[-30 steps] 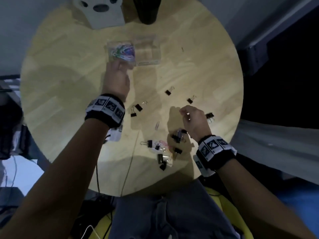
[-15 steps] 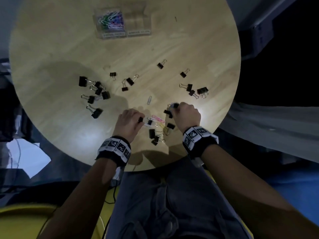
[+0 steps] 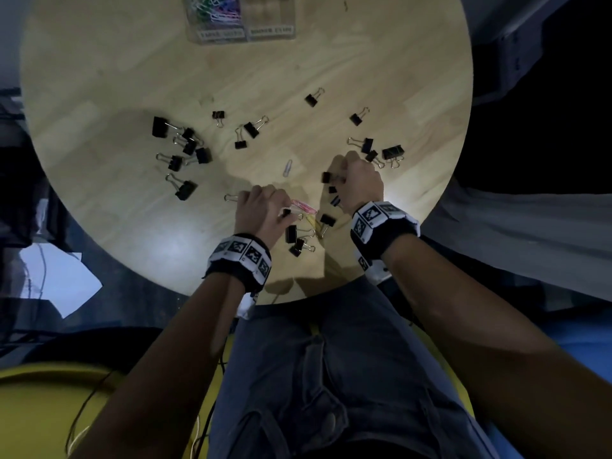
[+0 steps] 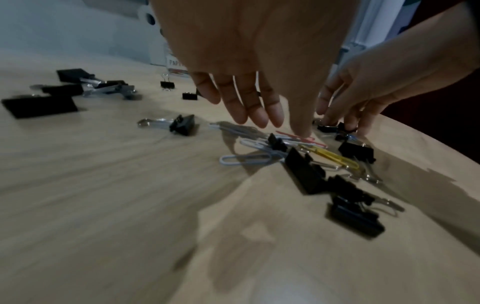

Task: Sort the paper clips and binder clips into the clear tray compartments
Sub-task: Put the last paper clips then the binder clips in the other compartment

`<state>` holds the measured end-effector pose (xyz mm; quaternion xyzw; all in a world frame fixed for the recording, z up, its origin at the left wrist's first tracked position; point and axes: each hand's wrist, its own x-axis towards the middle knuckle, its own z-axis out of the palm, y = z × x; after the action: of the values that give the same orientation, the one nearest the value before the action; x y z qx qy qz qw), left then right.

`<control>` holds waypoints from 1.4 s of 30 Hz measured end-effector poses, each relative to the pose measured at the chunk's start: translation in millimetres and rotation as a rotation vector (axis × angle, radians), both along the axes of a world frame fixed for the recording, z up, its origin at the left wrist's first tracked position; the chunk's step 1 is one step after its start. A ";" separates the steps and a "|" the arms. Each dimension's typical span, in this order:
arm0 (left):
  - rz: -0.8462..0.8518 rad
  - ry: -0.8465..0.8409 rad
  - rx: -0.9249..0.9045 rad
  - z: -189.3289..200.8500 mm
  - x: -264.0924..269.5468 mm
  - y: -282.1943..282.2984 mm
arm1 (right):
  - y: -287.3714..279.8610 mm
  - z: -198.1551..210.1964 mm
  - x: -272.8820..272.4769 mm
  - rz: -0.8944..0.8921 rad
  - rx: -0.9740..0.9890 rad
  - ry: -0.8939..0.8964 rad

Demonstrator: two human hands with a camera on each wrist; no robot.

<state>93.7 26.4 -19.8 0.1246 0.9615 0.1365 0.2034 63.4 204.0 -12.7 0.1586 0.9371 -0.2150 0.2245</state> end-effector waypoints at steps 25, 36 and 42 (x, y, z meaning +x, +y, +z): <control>-0.262 -0.138 0.013 -9.8 -22.1 10.2 | 12.2 3.0 -13.8 -0.237 -0.159 -0.130; 0.341 -0.106 0.406 -4.3 -23.9 -40.6 | 7.9 13.3 25.8 -0.015 -0.433 0.161; 0.509 -0.229 0.471 6.5 -15.2 -45.0 | -22.4 7.8 47.3 0.331 -0.158 0.085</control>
<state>78.5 -18.5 -13.3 -0.0914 0.8749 0.4135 0.2349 110.7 181.7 -4.9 -0.0249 0.9393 -0.2544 0.2288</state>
